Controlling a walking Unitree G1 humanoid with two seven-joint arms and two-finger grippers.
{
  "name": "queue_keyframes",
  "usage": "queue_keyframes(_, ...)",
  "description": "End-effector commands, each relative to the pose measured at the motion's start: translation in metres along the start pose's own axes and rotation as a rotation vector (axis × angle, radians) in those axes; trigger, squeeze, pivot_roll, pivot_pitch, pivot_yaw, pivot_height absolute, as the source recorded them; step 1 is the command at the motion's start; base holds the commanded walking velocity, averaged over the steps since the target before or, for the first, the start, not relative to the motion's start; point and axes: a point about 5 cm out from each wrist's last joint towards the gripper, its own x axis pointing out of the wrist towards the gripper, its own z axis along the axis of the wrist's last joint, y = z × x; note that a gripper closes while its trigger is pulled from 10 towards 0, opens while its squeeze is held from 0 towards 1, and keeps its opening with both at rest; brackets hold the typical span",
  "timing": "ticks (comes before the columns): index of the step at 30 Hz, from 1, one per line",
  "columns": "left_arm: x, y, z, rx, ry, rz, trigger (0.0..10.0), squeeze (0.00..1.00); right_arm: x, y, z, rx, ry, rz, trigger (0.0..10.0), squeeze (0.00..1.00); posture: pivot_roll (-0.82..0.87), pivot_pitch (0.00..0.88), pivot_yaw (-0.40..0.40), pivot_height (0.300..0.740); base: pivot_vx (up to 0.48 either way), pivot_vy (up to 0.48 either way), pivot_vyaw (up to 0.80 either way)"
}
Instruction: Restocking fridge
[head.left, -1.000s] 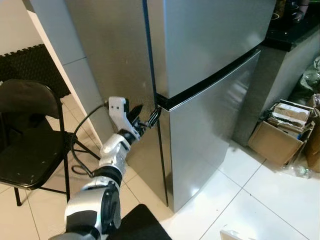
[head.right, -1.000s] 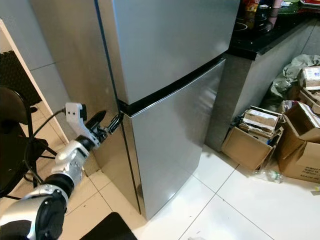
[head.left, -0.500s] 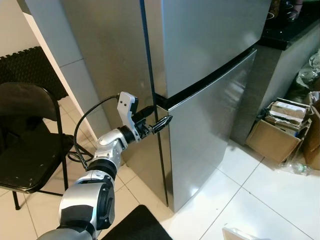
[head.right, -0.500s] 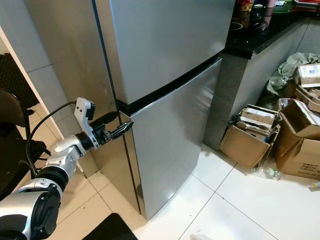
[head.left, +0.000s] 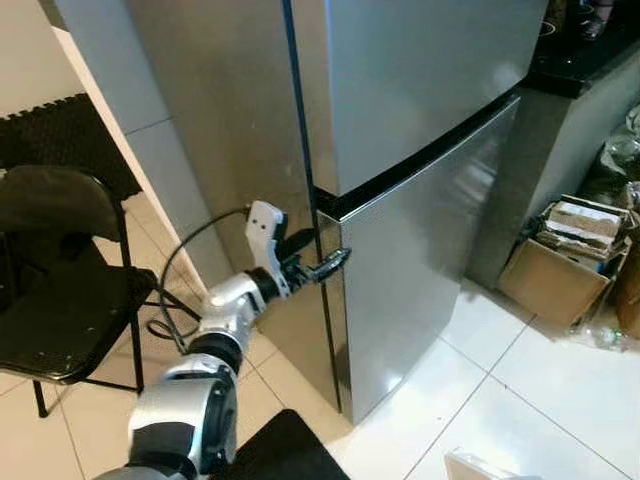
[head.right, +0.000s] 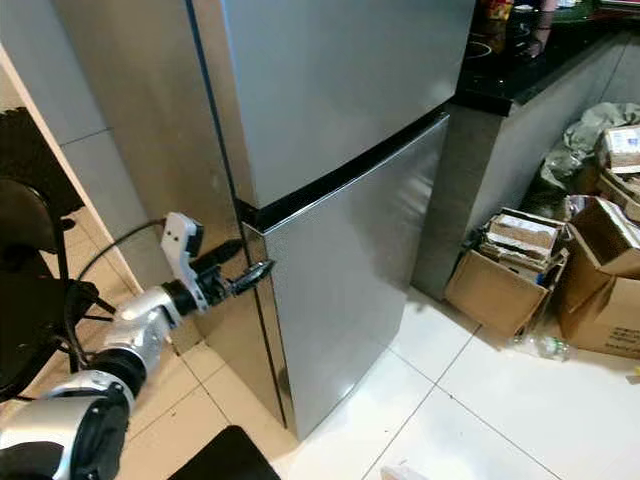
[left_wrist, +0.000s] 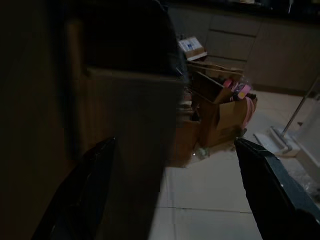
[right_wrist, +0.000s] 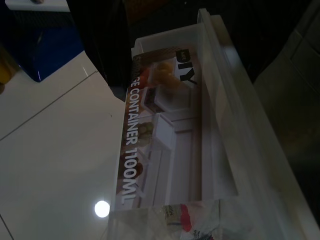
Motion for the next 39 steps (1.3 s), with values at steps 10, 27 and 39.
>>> queue_keyframes(10,0.023,-0.029,-0.013,-0.029,-0.012,-0.061,10.0,0.00,0.000,0.003,0.002,0.004,-0.018,0.000,10.0,0.00,-0.18,0.000,0.058,0.740,0.000,0.000,0.00)
queue_keyframes(27,0.031,-0.050,-0.020,-0.065,-0.016,-0.224,10.0,0.00,0.001,0.003,0.006,0.004,-0.023,-0.003,10.0,0.00,-0.18,0.000,0.060,0.740,0.000,0.000,0.00)
queue_keyframes(39,0.009,-0.030,-0.018,-0.029,0.049,-0.247,10.0,0.00,0.001,0.007,0.002,0.004,-0.011,0.005,10.0,0.00,-0.17,0.000,0.063,0.740,0.000,0.000,0.00)
